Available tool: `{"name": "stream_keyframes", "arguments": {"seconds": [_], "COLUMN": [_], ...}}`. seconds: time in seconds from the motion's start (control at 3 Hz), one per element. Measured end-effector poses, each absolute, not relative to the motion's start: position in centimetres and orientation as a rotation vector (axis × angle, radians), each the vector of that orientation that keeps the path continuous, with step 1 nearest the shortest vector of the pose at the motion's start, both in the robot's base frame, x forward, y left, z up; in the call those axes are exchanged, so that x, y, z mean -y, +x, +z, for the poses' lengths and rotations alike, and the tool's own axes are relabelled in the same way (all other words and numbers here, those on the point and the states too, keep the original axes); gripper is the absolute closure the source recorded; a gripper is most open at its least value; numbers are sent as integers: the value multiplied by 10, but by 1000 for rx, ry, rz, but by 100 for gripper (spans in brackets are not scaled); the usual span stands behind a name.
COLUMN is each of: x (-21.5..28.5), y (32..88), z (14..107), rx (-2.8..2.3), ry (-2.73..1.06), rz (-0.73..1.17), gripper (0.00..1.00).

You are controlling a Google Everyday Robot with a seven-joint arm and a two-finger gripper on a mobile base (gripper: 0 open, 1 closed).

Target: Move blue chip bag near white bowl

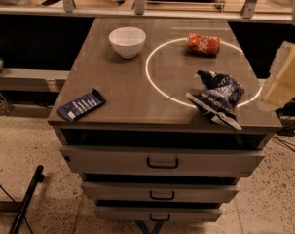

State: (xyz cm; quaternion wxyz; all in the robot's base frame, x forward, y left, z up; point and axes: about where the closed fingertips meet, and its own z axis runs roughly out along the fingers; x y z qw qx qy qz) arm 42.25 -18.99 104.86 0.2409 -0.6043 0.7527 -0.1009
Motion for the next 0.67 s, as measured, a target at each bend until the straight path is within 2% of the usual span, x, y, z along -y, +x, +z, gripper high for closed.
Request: {"name": "stream_keyframes", "arguments": {"seconds": [0.67], "x": [192], "y": [420], "z": [1050], "rx": [-2023], "ry": [-1670], "rz": [-287], "gripper": [0]}}
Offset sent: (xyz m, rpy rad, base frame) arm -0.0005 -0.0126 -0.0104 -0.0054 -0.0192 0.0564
